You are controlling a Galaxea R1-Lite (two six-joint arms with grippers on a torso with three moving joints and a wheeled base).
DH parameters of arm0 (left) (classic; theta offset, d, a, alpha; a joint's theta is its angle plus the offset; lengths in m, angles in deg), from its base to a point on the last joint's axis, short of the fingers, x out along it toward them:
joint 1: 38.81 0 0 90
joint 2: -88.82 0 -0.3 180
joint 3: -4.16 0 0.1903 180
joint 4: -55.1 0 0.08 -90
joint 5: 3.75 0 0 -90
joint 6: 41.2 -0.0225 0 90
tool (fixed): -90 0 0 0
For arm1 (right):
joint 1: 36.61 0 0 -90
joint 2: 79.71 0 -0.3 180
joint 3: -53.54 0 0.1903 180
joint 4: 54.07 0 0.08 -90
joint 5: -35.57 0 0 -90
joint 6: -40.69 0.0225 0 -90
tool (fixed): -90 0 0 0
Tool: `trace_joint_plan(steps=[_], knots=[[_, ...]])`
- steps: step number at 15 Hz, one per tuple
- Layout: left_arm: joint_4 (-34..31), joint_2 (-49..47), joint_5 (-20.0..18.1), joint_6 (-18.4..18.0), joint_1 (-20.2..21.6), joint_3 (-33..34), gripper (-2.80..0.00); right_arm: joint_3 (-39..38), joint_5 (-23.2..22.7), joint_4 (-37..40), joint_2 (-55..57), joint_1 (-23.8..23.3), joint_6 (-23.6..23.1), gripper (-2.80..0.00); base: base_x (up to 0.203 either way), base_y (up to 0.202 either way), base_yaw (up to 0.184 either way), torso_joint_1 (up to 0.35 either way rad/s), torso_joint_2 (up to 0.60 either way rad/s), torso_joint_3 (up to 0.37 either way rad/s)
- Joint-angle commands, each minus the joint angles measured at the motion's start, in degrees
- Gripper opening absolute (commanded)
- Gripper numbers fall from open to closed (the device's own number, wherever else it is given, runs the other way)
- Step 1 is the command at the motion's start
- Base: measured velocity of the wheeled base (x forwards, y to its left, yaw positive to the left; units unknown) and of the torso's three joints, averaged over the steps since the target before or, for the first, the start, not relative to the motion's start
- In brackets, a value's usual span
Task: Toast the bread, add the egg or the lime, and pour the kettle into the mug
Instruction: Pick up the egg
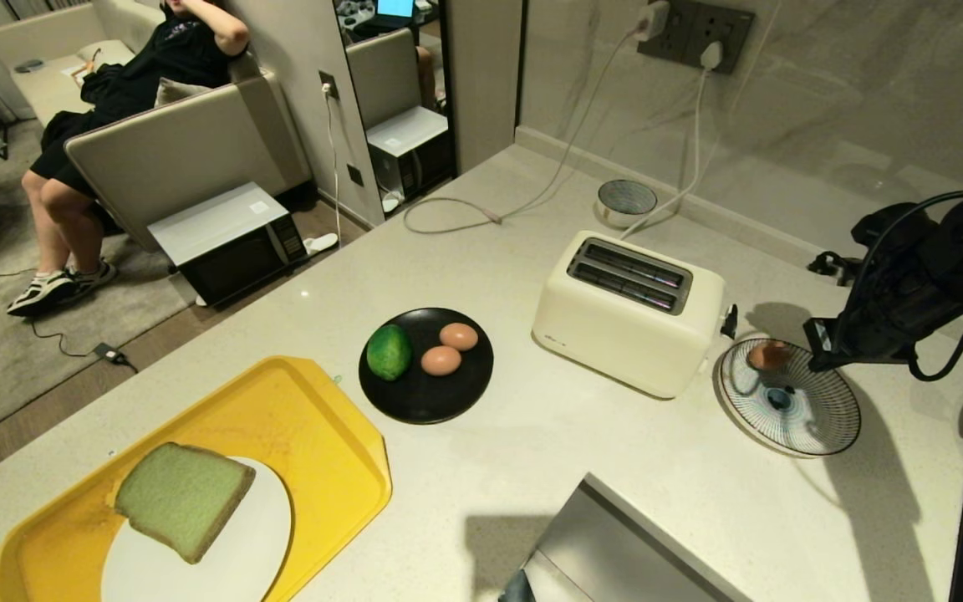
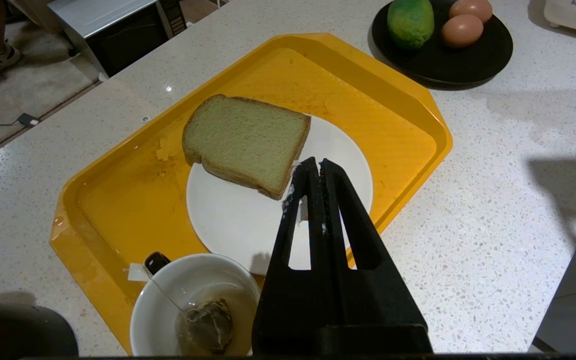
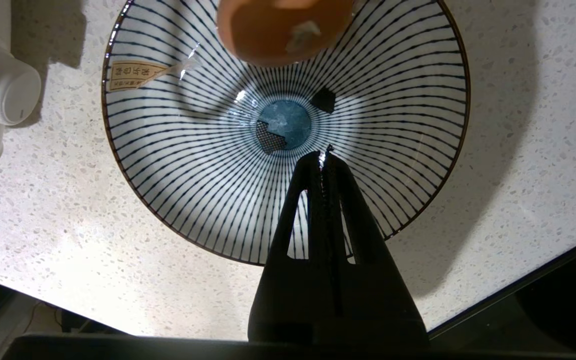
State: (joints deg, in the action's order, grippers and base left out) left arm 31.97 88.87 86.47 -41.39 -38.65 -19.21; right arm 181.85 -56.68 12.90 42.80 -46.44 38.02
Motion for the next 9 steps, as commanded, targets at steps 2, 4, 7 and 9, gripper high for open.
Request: trace_joint_plan(steps=[2,4,7,9], knots=[[0.0,0.0,0.0,0.0,0.0,0.0,-2.8,0.0,0.1,0.3,-0.1,0.0,-0.1,-2.8,0.0,0.0,0.0,0.0,0.0,0.0],[0.0,0.0,0.0,0.0,0.0,0.0,-2.8,0.0,0.1,0.3,-0.2,0.1,0.1,-2.8,0.0,0.0,0.0,0.0,0.0,0.0],[0.0,0.0,0.0,0.0,0.0,0.0,-2.8,0.1,0.1,0.2,-0.3,0.1,0.1,0.0,0.0,0.0,0.0,0.0,0.0,0.0],[0.0,0.0,0.0,0.0,0.0,0.0,-2.8,0.1,0.1,-0.2,-0.3,0.1,0.1,0.0,0.0,0.0,0.0,0.0,0.0,0.0]])
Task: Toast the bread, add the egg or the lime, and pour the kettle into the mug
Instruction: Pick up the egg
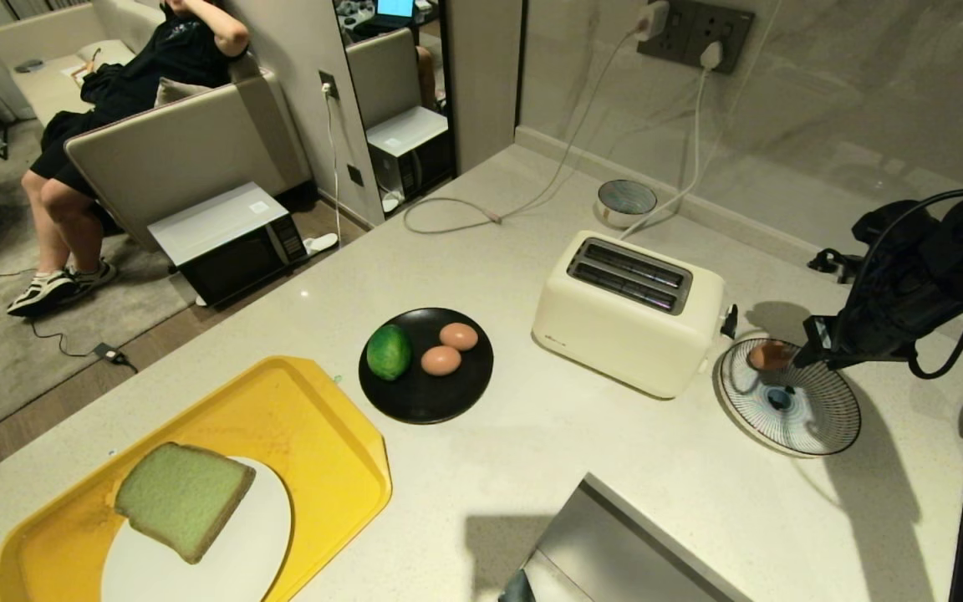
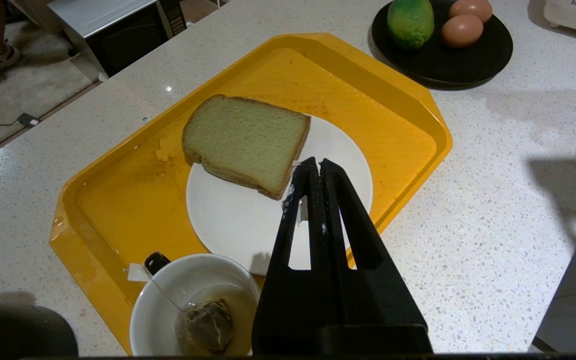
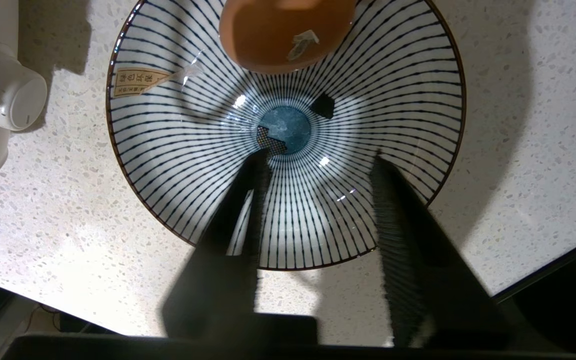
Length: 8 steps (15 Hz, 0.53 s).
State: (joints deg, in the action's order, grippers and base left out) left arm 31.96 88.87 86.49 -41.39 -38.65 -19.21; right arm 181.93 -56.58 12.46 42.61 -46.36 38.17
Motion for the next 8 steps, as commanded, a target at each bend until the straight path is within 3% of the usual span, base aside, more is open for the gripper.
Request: trace_joint_plan(steps=[1,8], knots=[[0.0,0.0,0.0,0.0,0.0,0.0,-2.8,-0.1,-0.1,0.3,-0.1,0.1,-0.1,0.0,0.0,0.0,0.0,0.0,0.0,0.0],[0.0,0.0,0.0,0.0,0.0,0.0,-2.8,-0.6,-2.5,0.1,0.7,0.2,-3.4,0.0,0.0,0.0,0.0,0.0,0.0,0.0]])
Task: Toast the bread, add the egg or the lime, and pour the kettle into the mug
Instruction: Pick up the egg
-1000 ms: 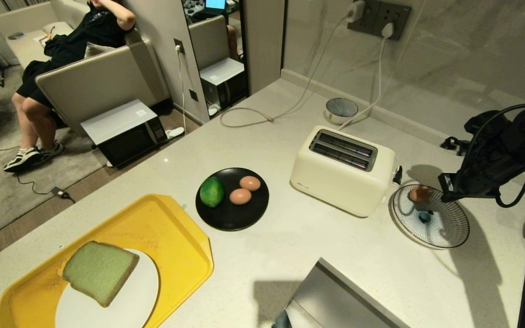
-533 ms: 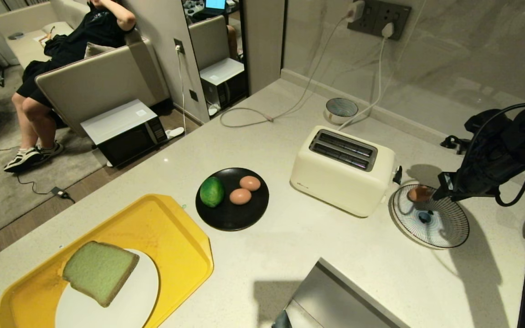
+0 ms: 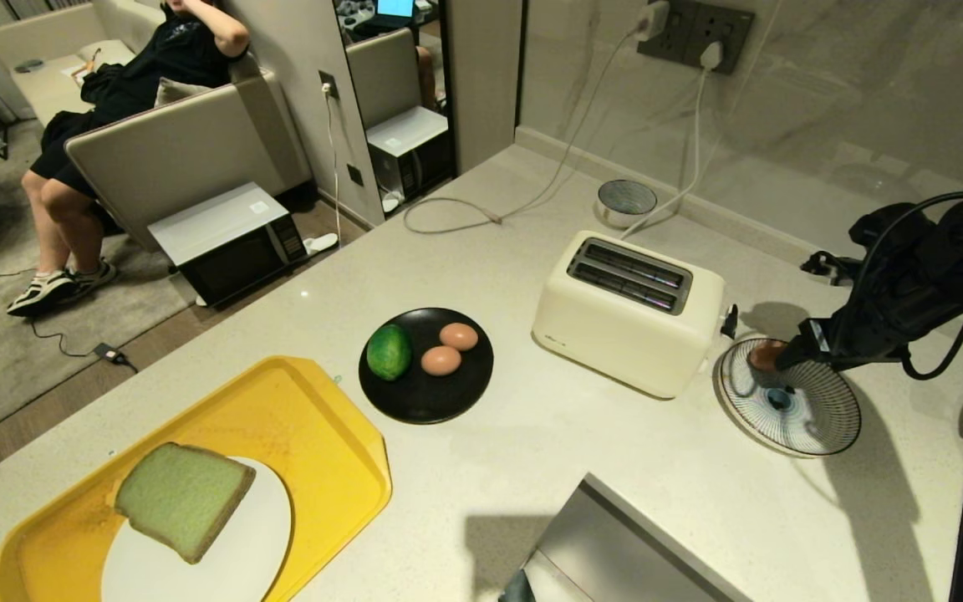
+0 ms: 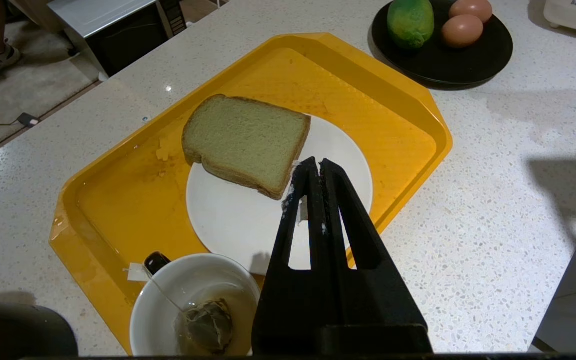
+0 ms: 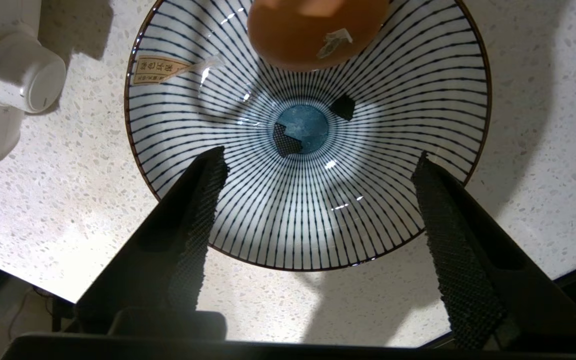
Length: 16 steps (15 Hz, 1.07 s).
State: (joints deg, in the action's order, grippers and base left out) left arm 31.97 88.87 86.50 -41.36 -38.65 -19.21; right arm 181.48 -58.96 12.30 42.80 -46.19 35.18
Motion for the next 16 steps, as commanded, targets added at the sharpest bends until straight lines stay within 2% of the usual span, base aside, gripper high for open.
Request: trace_joint_plan(steps=[1,16], knots=[[0.0,0.0,0.0,0.0,0.0,0.0,-2.8,-0.1,-0.2,0.2,0.9,0.1,-0.7,0.0,0.0,0.0,0.0,0.0,0.0,0.0],[0.0,0.0,0.0,0.0,0.0,0.0,-2.8,0.6,-0.1,-5.4,5.6,0.4,-4.6,0.0,0.0,0.0,0.0,0.0,0.0,0.0]])
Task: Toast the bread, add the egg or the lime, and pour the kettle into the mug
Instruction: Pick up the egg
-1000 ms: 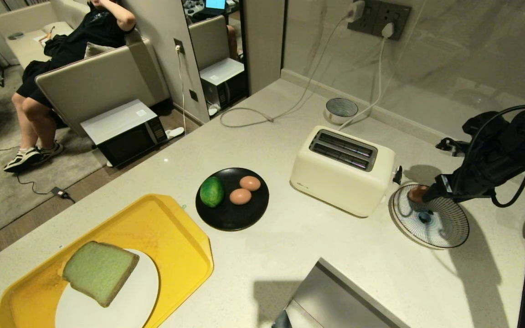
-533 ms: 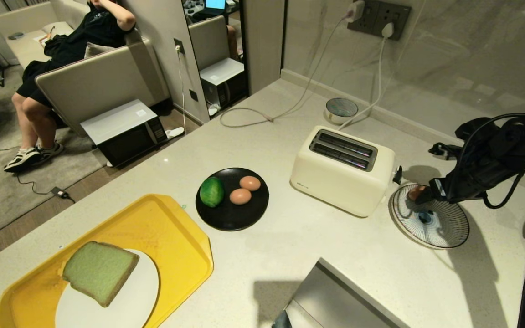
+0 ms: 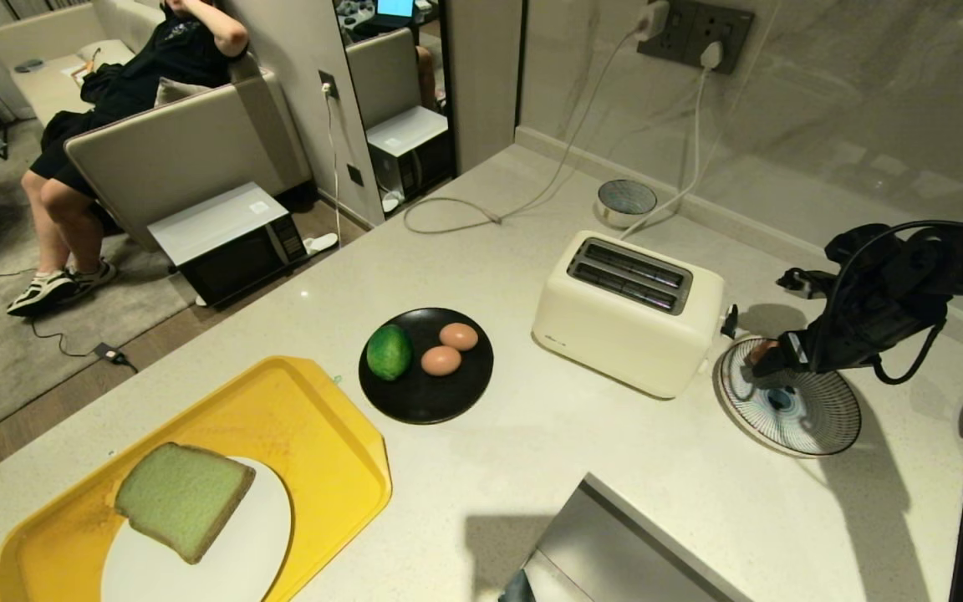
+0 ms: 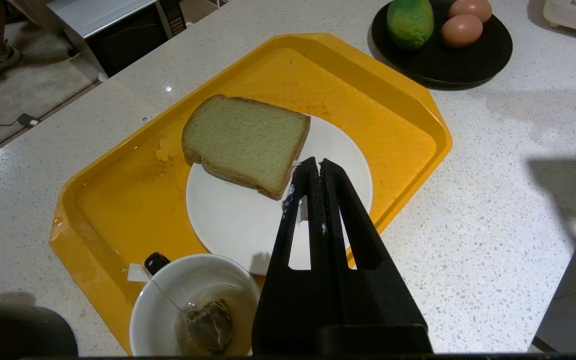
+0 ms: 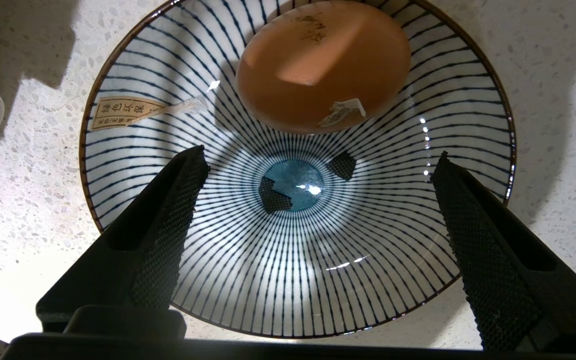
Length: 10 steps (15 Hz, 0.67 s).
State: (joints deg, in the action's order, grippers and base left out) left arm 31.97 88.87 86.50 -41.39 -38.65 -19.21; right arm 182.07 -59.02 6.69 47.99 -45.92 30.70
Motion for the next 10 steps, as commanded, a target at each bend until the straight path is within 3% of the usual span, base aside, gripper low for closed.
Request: trace_joint_plan(steps=[1,10], knots=[[0.0,0.0,0.0,0.0,0.0,0.0,-2.8,0.1,-0.1,0.2,0.6,0.1,-0.1,0.0,0.0,0.0,0.0,0.0,0.0,0.0],[0.0,0.0,0.0,0.0,0.0,0.0,-2.8,2.7,0.1,0.2,1.3,0.7,-0.1,0.0,0.0,0.0,0.0,0.0,0.0,0.0]])
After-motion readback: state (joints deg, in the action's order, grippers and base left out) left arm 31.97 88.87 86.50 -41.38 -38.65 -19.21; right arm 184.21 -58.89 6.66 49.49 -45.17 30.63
